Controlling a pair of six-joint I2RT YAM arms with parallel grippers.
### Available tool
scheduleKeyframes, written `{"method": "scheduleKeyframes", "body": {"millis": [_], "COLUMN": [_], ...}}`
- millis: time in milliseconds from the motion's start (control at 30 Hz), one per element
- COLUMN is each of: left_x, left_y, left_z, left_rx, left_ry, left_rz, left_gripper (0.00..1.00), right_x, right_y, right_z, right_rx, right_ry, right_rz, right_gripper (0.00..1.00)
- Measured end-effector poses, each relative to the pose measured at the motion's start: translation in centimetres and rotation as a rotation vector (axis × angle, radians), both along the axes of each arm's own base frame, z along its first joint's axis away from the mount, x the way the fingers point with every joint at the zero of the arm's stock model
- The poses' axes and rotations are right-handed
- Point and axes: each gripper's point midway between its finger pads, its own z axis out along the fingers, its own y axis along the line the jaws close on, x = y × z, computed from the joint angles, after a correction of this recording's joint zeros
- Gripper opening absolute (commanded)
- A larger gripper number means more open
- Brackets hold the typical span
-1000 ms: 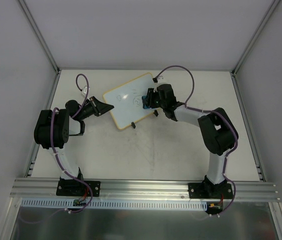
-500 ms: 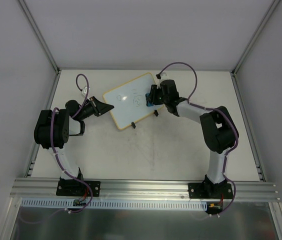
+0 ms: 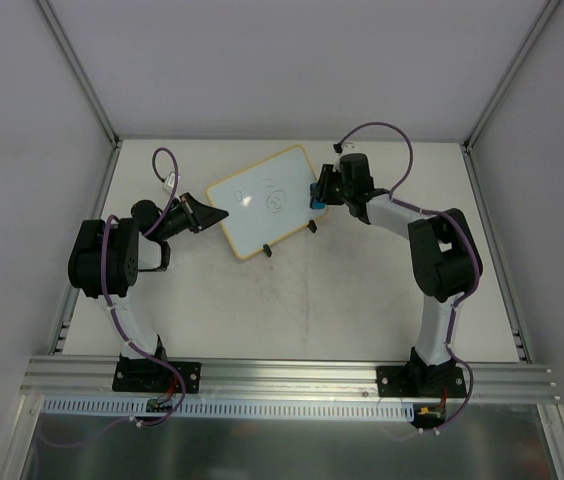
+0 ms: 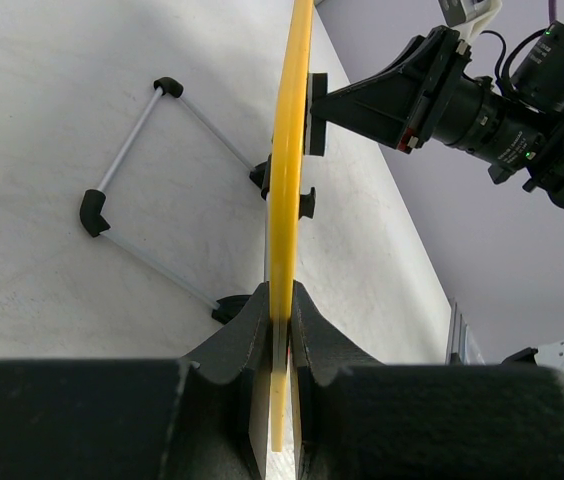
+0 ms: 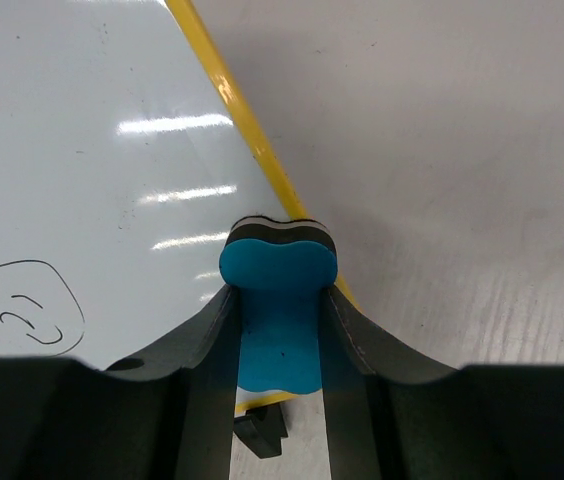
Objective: Erase the whiteboard
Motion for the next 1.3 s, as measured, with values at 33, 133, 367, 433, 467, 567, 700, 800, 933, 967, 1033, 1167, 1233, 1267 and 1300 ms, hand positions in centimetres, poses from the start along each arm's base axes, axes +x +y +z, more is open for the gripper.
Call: {"method": "scheduleKeyframes", "body": {"millis": [33,133,367,433,467,567,700,800,933,967,1033,1167,1233,1267,1300], "left_x": [0.0,0.0,0.0,0.0,0.0,0.0,0.0,0.0,0.0,-0.1,-0.1,-0.1,-0.1,-0.1,-0.1], "left_y": [0.0,0.0,0.0,0.0,0.0,0.0,0.0,0.0,0.0,0.0,0.0,0.0,0.0,0.0,0.0], "left_z": [0.0,0.0,0.0,0.1,0.1,0.2,0.2,0.2,0.1,0.1,0.1,0.1,0.1,0.1,0.1], "left_rx": [0.0,0.0,0.0,0.0,0.0,0.001,0.001,0.002,0.003,0.003,0.003,0.003,0.003,0.003,0.003], "left_ry": [0.0,0.0,-0.003,-0.003,-0.004,-0.007,-0.008,-0.009,-0.009,-0.009,-0.008,-0.007,-0.007,-0.007,-0.006], "left_rz": [0.0,0.0,0.0,0.0,0.0,-0.001,-0.001,-0.001,-0.001,-0.001,-0.001,-0.001,-0.001,-0.001,-0.001], "left_gripper": [0.0,0.0,0.0,0.0,0.0,0.0,0.0,0.0,0.0,0.0,0.0,0.0,0.0,0.0,0.0], "right_x": [0.0,-0.1,-0.7,-1.2,-1.4,-2.3,-3.9,-5.0,-5.2,-5.3,-5.4,-5.5,-5.7,-5.8,-6.0], "right_y": [-0.1,-0.2,-0.8,-1.1,-1.2,-2.0,-3.1,-3.9,-4.1,-4.1,-4.1,-4.5,-5.1,-5.4,-5.8], "right_z": [0.0,-0.2,-1.1,-1.6,-1.8,-2.6,-4.0,-4.8,-4.8,-4.8,-4.7,-4.5,-4.3,-4.0,-3.5], "right_rx": [0.002,0.001,-0.024,-0.04,-0.048,-0.092,-0.155,-0.194,-0.209,-0.212,-0.217,-0.239,-0.266,-0.277,-0.289], "right_ry": [0.002,0.008,0.052,0.078,0.087,0.132,0.204,0.25,0.263,0.267,0.27,0.281,0.283,0.284,0.281], "right_rz": [-0.001,-0.002,-0.004,-0.002,0.0,0.002,0.005,0.012,0.018,0.02,0.023,0.014,-0.003,-0.009,-0.018], "right_gripper": [0.0,0.0,0.0,0.0,0.0,0.0,0.0,0.0,0.0,0.0,0.0,0.0,0.0,0.0,0.0]}}
